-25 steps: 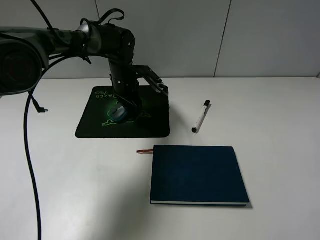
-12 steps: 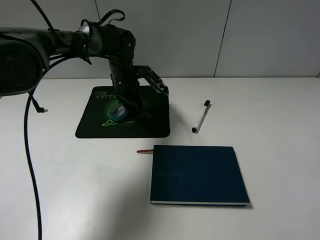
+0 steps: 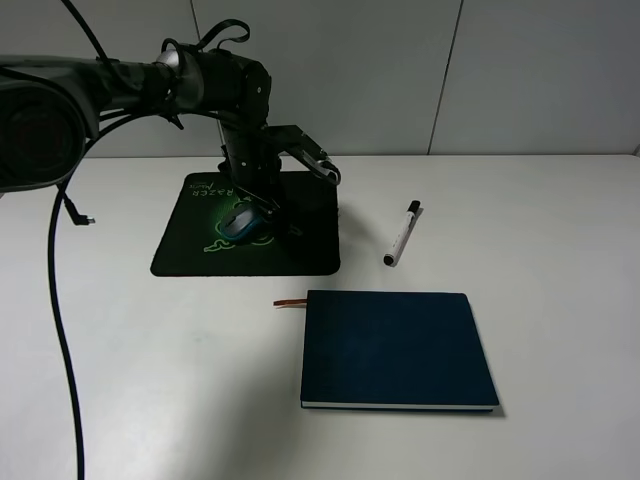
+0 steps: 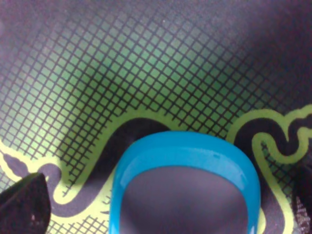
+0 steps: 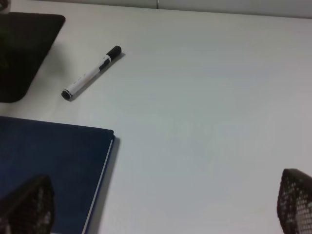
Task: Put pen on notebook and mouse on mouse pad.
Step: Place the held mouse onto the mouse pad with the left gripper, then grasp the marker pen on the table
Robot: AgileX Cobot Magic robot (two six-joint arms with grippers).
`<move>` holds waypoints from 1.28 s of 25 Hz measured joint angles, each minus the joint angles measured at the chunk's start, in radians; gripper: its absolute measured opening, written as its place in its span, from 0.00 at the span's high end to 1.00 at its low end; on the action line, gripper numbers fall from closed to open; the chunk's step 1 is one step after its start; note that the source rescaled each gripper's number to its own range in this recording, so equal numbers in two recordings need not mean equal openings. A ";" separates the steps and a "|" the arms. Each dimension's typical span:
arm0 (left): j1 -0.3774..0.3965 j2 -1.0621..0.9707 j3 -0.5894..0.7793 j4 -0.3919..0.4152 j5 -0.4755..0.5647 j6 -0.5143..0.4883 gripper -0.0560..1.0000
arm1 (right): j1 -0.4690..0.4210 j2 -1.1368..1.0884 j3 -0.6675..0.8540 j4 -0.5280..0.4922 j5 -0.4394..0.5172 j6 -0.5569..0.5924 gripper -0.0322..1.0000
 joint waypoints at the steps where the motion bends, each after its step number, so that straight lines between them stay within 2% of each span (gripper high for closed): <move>1: 0.000 0.000 0.000 0.001 0.001 -0.001 0.01 | 0.000 0.000 0.000 0.000 0.000 0.000 0.00; 7: 0.000 -0.058 0.000 0.001 0.037 -0.012 0.00 | 0.000 0.000 0.000 0.000 0.000 0.000 0.00; 13: 0.000 -0.148 0.000 0.000 0.128 -0.025 0.00 | 0.000 0.000 0.000 0.000 0.000 0.000 0.00; 20: 0.000 -0.248 0.000 -0.006 0.251 -0.126 0.00 | 0.000 0.000 0.000 0.000 0.000 0.000 0.00; 24: 0.000 -0.304 -0.001 -0.008 0.251 -0.158 0.00 | 0.000 0.000 0.000 0.000 0.000 0.000 0.00; 29: 0.000 -0.388 -0.001 -0.068 0.252 -0.181 0.00 | 0.000 0.000 0.000 0.000 0.000 0.000 0.00; 32: -0.005 -0.443 0.001 -0.075 0.253 -0.194 0.00 | 0.000 0.000 0.000 0.000 0.000 0.000 0.00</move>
